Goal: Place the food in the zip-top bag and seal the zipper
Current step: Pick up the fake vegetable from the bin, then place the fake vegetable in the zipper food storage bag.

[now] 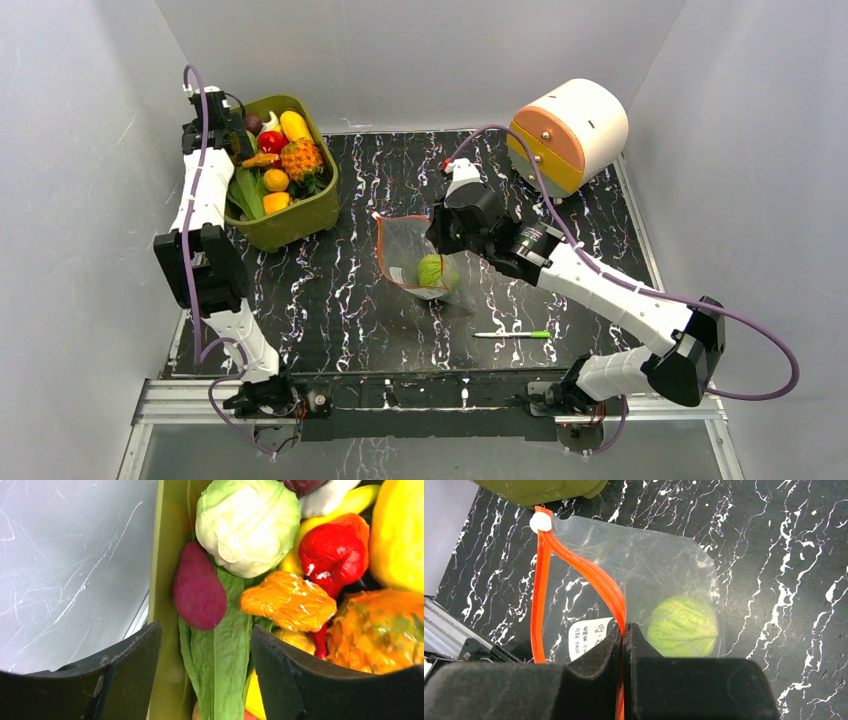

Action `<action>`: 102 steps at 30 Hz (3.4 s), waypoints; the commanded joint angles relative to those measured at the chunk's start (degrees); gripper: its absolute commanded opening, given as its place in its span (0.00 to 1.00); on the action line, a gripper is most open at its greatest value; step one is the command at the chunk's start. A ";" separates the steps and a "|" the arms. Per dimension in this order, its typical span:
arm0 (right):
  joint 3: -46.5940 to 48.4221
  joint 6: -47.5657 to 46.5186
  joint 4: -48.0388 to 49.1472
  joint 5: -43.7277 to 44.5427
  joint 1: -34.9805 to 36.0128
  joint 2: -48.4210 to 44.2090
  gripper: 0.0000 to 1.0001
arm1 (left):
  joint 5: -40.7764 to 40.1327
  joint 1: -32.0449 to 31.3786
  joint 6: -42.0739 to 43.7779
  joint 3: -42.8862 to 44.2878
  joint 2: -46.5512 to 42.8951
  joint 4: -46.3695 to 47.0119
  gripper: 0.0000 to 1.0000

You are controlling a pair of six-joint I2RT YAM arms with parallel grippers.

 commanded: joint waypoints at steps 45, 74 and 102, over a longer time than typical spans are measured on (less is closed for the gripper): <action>-2.61 2.78 7.00 0.75 -0.34 -2.61 0.00 | -5.99 -0.42 -3.63 1.11 1.72 -2.98 0.33; 3.24 5.05 2.26 9.08 -0.27 -0.07 0.00 | 34.24 -8.43 -14.23 -21.76 -32.30 -7.46 0.33; 5.15 9.82 5.88 18.89 -0.34 2.45 0.00 | 63.50 -21.27 -22.74 -29.22 -45.62 -7.08 0.31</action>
